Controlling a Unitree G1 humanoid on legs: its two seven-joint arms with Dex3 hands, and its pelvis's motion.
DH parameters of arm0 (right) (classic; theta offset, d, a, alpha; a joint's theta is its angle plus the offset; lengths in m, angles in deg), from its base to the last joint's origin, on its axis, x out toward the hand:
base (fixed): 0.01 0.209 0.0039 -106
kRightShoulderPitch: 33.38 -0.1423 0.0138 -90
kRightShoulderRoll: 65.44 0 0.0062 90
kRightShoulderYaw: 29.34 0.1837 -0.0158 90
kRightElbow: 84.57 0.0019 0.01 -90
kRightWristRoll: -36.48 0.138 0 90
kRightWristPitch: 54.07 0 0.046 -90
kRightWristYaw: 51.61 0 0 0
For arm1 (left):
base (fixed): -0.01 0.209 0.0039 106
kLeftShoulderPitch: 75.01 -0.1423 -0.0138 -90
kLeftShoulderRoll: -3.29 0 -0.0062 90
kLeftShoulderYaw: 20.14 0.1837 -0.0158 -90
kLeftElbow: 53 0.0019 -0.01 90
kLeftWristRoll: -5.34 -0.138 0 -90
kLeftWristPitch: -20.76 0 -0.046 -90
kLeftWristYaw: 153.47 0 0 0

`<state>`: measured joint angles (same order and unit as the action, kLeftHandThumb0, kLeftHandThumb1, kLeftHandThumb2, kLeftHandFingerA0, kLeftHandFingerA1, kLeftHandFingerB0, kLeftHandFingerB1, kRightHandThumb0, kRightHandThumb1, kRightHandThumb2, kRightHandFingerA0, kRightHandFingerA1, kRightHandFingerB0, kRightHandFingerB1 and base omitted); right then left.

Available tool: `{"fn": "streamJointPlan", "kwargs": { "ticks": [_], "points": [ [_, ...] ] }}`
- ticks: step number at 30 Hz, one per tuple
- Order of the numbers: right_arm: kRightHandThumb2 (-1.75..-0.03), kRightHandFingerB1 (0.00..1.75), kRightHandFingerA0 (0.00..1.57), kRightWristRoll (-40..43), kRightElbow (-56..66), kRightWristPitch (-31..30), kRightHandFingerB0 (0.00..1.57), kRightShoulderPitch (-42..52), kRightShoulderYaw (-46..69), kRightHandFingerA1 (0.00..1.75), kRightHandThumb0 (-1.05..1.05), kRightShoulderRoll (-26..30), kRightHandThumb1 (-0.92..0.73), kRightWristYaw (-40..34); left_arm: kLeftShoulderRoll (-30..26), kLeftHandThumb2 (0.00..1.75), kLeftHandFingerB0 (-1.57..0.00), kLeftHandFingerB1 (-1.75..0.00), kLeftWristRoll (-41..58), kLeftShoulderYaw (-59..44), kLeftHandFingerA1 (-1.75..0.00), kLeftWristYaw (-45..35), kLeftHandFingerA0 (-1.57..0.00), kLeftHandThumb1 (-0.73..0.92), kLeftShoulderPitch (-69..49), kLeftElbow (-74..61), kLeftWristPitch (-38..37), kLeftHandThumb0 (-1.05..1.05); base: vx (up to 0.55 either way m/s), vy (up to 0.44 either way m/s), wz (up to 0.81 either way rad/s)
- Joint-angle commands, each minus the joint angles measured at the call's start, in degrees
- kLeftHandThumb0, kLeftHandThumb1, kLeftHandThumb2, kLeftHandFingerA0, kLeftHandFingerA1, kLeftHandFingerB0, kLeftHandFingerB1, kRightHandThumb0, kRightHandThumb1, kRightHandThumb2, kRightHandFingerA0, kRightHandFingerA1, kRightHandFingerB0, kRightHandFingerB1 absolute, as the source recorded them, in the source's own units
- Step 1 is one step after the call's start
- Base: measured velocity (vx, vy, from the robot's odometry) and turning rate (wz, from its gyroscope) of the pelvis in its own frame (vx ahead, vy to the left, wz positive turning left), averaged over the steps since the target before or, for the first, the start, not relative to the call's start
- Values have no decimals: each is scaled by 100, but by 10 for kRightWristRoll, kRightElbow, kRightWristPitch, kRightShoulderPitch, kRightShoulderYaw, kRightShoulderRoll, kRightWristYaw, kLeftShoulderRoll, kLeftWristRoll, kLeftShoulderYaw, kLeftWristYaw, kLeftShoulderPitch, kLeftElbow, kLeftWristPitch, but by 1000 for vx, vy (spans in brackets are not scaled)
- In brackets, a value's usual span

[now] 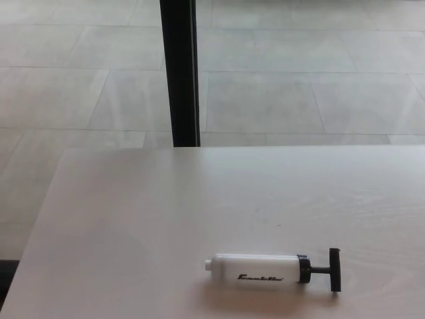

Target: The robot uses its left hand to lift the air pump kept on the middle of the desk and use the right hand to pull out the handle

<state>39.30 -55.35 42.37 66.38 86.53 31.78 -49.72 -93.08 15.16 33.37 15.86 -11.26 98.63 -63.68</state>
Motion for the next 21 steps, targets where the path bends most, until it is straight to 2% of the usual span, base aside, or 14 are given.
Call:
{"fn": "streamJointPlan", "kwargs": {
  "ticks": [1,2,3,5,6,7,8,9,10,12,14,15,20,21],
  "points": [
    [-67,30,36,156,-50,63,17,-29,161,60,-80,71,-88,30,-63,64,-23,-44,185,-179,-64,-95,-36,77,-9,65,-7,-66,0,0,0],
    [-66,28,38,170,-44,63,15,-39,182,54,-79,76,-86,24,-72,65,-22,-43,190,-193,-55,-99,-32,76,8,82,-21,-71,0,0,0],
    [-107,42,28,174,-43,60,6,-57,194,58,-81,92,-69,23,-84,64,-24,-47,196,-204,-63,-122,-33,79,22,77,-31,-72,0,0,0],
    [-107,42,28,169,-46,59,6,-64,201,58,-81,97,-69,25,-89,64,-24,-47,193,-212,-63,-133,-33,79,26,75,-32,-72,0,0,0],
    [-67,28,37,166,-46,59,16,-81,203,53,-84,103,-86,25,-98,63,-21,-46,195,-217,-56,-126,-28,79,44,62,-25,-71,0,0,0],
    [-107,39,30,159,-43,65,9,-99,201,59,-88,119,-74,34,-106,63,-25,-48,207,-229,-63,-128,-35,74,64,34,-19,-68,0,0,0],
    [-67,28,35,153,-38,61,18,-119,199,50,-81,132,-88,35,-110,105,-22,-56,205,-226,-71,-138,-45,61,75,0,-28,-67,0,0,0],
    [-66,28,44,151,-32,63,21,-136,199,74,-78,138,-87,34,-112,63,-24,-47,213,-227,-58,-150,-24,81,86,-43,-15,-68,0,0,0],
    [-107,42,40,145,-25,74,10,-159,196,67,-82,146,-70,32,-113,63,-24,-45,233,-233,-55,-159,-24,80,102,-117,21,-68,0,0,0],
    [-106,43,38,129,-19,83,13,-190,184,63,-80,159,-71,28,-100,101,-22,-52,244,-221,-60,-133,-31,62,118,-241,59,-74,0,0,0],
    [-106,43,38,130,-15,88,13,-204,184,63,-80,160,-71,35,-93,101,-22,-52,242,-214,-60,-117,-31,62,128,-286,69,-74,0,0,0],
    [-68,27,36,112,2,104,20,-227,164,58,-79,165,-90,38,-90,65,-33,-45,225,-181,-53,-68,-38,75,139,-402,95,-73,0,0,0],
    [-71,40,8,93,74,97,11,-278,126,73,-81,157,-92,52,-106,64,-37,-45,164,-97,-55,-8,-39,72,199,-567,135,-72,0,0,0],
    [-116,43,9,89,83,89,3,-290,115,68,-89,156,-78,62,-108,101,-25,-51,149,-81,-62,-10,-37,62,212,-581,122,-69,0,0,0]
  ]
}}
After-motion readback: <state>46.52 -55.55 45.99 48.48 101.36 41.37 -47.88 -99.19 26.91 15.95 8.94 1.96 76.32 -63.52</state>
